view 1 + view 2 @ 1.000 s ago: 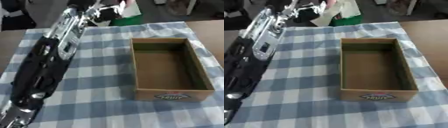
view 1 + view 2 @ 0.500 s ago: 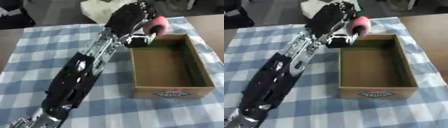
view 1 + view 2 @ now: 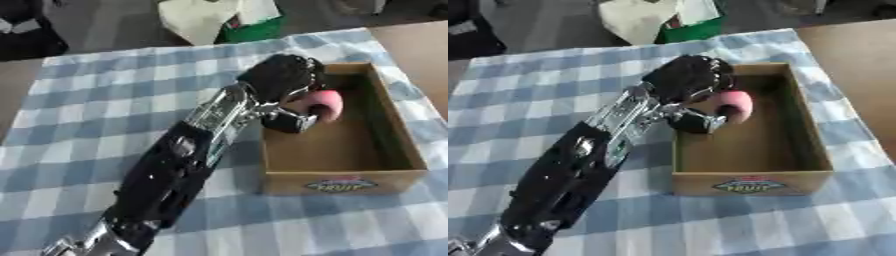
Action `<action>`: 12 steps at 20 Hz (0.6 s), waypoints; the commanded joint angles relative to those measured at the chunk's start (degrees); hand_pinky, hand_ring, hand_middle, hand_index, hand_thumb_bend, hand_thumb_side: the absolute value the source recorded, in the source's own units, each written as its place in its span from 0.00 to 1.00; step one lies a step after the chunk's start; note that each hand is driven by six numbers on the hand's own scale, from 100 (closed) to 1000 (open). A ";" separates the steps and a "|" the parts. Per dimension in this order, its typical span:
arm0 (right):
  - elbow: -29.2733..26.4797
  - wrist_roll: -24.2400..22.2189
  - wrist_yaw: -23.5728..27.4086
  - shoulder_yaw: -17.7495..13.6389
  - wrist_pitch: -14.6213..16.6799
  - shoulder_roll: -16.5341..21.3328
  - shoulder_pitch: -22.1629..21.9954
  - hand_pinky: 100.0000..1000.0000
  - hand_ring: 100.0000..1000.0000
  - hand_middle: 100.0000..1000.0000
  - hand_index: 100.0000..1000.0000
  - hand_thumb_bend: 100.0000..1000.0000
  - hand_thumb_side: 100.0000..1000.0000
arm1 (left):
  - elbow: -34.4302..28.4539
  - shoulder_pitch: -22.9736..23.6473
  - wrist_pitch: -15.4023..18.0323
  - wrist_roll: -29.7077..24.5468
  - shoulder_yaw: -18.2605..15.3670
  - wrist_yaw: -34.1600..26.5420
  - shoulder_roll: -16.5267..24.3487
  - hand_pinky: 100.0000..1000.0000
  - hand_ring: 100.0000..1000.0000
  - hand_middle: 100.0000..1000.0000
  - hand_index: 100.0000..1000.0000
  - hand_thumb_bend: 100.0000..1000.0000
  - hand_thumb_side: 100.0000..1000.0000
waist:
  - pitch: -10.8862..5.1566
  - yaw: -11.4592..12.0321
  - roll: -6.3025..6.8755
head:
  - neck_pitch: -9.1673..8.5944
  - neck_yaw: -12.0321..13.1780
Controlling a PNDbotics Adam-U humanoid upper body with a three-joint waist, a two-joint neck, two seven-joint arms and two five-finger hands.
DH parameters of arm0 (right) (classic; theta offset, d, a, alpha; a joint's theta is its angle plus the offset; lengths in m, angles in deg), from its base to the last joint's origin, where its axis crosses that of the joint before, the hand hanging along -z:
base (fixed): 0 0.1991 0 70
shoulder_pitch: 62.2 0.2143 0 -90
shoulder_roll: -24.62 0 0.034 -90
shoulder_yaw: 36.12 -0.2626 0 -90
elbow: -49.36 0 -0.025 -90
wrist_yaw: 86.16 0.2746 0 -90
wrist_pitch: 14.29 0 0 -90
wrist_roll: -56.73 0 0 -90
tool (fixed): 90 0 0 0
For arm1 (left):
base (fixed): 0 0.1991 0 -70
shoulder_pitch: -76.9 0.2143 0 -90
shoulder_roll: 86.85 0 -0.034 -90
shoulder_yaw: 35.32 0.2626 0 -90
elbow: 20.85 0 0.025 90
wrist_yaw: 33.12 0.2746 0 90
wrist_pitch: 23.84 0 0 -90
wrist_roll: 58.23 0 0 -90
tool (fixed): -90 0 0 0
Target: Pick up objects on the table and place them in the box.
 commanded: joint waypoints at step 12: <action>-0.84 -0.67 -0.02 -0.38 -0.57 0.45 -0.31 0.84 0.88 0.83 0.94 0.00 1.00 | -3.64 -1.71 4.95 -15.54 -1.17 2.52 0.42 0.53 0.79 0.79 0.91 1.00 0.94 | -0.93 -0.31 -0.69 | -0.19 1.03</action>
